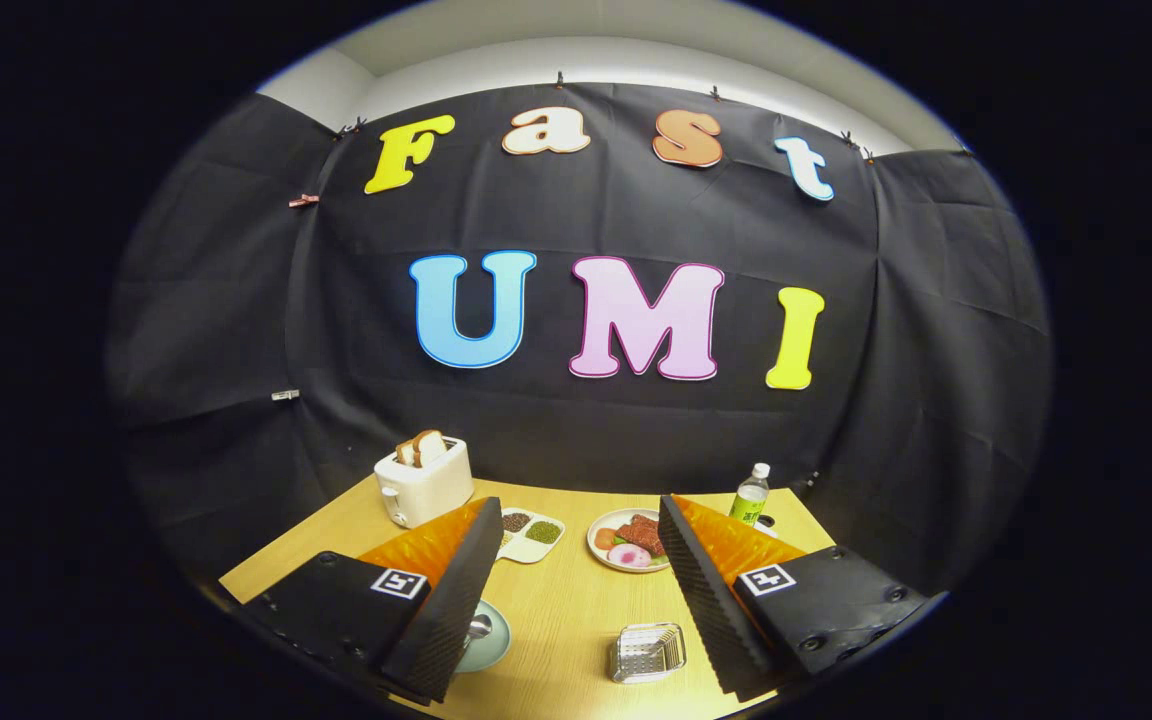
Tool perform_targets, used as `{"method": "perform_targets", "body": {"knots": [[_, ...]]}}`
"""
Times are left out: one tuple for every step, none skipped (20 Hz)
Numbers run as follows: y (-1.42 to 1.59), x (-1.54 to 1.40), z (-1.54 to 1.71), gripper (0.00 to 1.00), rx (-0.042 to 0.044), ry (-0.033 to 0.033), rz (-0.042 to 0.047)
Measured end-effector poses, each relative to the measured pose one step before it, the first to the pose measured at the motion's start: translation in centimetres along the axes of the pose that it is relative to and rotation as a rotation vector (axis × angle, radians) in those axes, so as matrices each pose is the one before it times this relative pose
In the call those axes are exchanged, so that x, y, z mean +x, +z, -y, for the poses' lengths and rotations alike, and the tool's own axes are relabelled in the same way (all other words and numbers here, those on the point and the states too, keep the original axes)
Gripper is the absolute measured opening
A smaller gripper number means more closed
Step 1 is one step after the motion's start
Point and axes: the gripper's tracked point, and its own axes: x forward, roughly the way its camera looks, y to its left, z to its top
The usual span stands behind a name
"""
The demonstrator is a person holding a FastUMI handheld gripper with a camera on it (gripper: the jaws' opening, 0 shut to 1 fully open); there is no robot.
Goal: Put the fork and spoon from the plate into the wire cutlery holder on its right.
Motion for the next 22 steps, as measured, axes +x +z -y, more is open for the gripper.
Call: {"method": "perform_targets", "body": {"knots": [[-0.068,0.031,0.136,0.97,-0.00128,-0.00786,-0.00369],[-0.042,0.108,0.291,0.97,-0.00305,-0.01145,-0.00075],[0.003,0.081,0.141,0.97,-0.0013,-0.00796,-0.00177],[-0.085,0.04,0.038,0.97,-0.00022,-0.00624,-0.0022],[-0.105,0.114,0.027,0.97,-0.00102,-0.00625,-0.00125],[-0.251,0.161,0.034,0.97,-0.00112,-0.00532,-0.00386],[-0.251,0.18,-0.294,0.97,0.00122,0.00293,-0.00698],[-0.43,0.158,-0.576,0.97,0.0051,0.0109,-0.01421],[-0.669,0.215,-0.735,0.97,0.00809,0.01683,-0.02479],[-0.896,0.178,-0.691,0.97,0.00789,0.01599,-0.0338],[-1.116,0.262,-0.885,0.97,0.00852,0.02273,-0.03752],[-0.931,0.21,-0.969,0.97,0.00793,0.0242,-0.04092],[-1.207,0.282,-0.86,0.97,0.00595,0.01842,-0.03914],[-1.084,0.326,-0.586,0.97,0.00015,0.01294,-0.03901],[-1.157,0.39,-0.474,0.96,-0.00407,0.00491,-0.03724],[-1.251,0.485,-0.431,0.95,-0.00616,0.00101,-0.03707],[-1.189,0.533,-0.534,0.95,-0.00374,0.00273,-0.03813],[-1.142,0.509,-0.77,0.95,-0.00267,0.01446,-0.0392],[-1.191,0.624,-1.216,0.95,0.00019,0.02832,-0.04415],[-1.359,0.817,-1.112,0.93,-0.00573,0.02753,-0.0483],[-1.189,0.951,-0.761,0.92,-0.0093,0.01211,-0.04027],[-0.914,0.889,-0.356,0.92,-0.01133,0.00273,-0.03384]]}}
